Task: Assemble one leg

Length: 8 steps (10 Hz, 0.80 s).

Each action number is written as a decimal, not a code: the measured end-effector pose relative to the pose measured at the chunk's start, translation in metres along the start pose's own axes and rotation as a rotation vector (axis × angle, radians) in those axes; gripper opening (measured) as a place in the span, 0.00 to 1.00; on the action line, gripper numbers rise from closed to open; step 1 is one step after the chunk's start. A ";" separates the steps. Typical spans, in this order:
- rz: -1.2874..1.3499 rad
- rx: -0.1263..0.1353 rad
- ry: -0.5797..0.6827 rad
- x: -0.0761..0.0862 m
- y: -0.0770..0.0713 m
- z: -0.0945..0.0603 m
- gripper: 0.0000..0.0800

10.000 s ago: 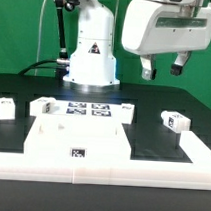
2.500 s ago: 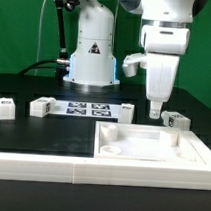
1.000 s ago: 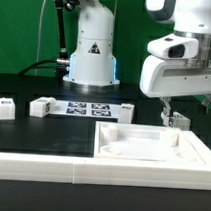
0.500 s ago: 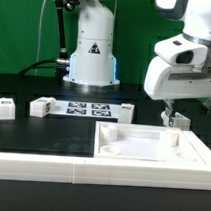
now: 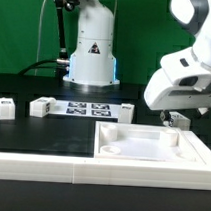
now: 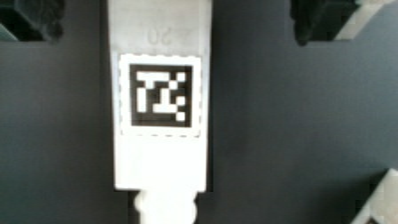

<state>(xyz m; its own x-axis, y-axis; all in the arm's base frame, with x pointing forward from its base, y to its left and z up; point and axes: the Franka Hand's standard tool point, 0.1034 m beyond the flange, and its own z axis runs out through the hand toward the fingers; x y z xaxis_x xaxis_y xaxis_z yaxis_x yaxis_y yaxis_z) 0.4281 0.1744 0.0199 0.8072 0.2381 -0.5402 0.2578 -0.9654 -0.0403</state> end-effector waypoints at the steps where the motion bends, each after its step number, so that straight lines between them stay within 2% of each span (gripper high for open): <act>1: 0.000 -0.003 -0.084 -0.007 0.001 0.004 0.81; 5: -0.001 -0.001 -0.352 -0.010 0.003 0.011 0.81; 8: -0.002 0.002 -0.376 -0.005 0.003 0.015 0.80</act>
Offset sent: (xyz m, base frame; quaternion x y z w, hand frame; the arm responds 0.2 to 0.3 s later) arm -0.0002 -0.0014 0.0010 0.0045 -0.1352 0.0092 0.9908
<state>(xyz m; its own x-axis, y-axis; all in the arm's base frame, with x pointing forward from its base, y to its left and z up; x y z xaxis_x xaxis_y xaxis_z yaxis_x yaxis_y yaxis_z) 0.4170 0.1687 0.0099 0.5550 0.1849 -0.8111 0.2578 -0.9652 -0.0437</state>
